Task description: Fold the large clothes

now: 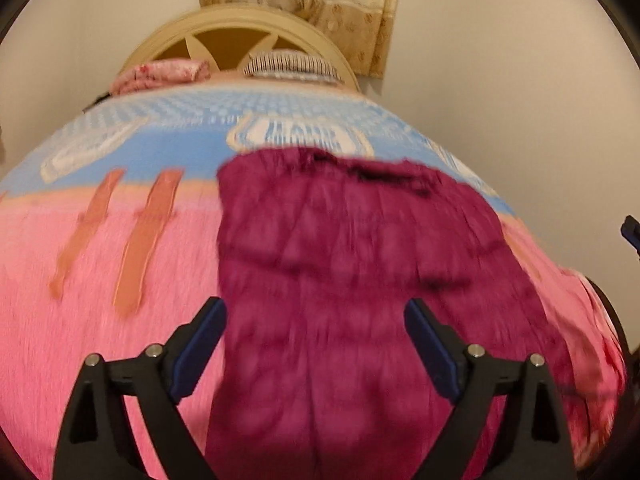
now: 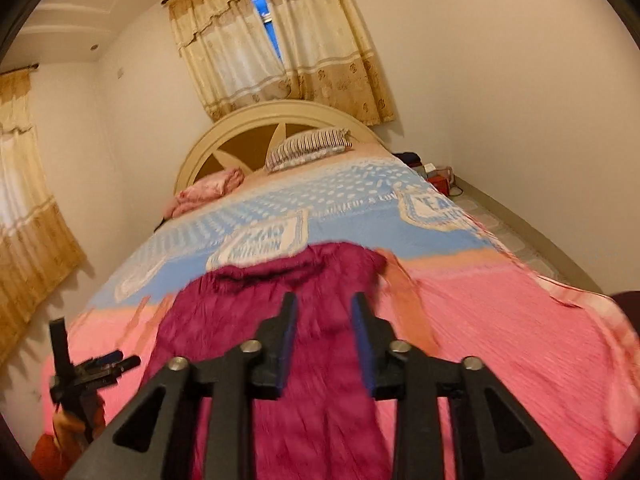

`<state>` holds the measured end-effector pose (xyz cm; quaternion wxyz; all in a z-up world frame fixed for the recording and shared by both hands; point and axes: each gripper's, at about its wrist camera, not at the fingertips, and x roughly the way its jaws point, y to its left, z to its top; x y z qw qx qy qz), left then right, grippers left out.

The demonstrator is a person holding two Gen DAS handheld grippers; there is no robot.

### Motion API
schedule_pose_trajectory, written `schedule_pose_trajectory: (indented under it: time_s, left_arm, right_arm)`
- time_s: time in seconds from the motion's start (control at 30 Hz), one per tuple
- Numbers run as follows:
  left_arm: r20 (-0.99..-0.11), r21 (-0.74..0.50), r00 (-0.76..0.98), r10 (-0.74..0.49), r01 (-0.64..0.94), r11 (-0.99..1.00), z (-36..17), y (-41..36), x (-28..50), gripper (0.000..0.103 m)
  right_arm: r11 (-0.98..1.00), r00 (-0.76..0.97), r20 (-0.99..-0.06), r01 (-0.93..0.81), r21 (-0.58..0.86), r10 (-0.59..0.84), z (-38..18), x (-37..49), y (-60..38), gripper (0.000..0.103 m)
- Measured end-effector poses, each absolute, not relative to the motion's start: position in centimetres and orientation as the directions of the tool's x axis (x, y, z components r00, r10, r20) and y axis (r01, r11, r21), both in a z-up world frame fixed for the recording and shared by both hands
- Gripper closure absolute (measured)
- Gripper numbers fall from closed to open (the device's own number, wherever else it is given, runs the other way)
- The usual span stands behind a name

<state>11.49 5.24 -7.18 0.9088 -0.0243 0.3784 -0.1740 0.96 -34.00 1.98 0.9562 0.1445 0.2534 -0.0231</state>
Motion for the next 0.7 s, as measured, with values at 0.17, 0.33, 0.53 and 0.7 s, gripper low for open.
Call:
schedule_pose_trajectory:
  time_s: [0.17, 0.33, 0.53, 0.7]
  left_arm:
    - [-0.703, -0.186, 0.648, -0.292, 0.228, 0.956, -9.0, 8.6, 7.2, 0.01]
    - [-0.707, -0.251, 0.637, -0.306, 0.179, 0.951, -9.6, 11.2, 4.0, 0.01]
    - [-0.701, -0.205, 0.655, -0.282, 0.194, 0.959, -9.5, 12.0, 1.1, 0.01]
    - [-0.698, -0.163, 0.661, -0.275, 0.226, 0.96, -10.0, 12.1, -1.6, 0.01]
  right_arm:
    - [0.96, 0.871, -0.492, 0.135, 0.244, 0.002, 4.9, -9.4, -35.6, 0.065]
    - [0.951, 0.908, -0.418, 0.155, 0.266, -0.031, 9.7, -17.8, -37.1, 0.064]
    - [0.956, 0.824, -0.56, 0.228, 0.187, -0.087, 9.3, -20.3, -37.0, 0.044]
    - [0.971, 0.707, -0.707, 0.175, 0.164, -0.008, 1.7, -16.7, -34.6, 0.044]
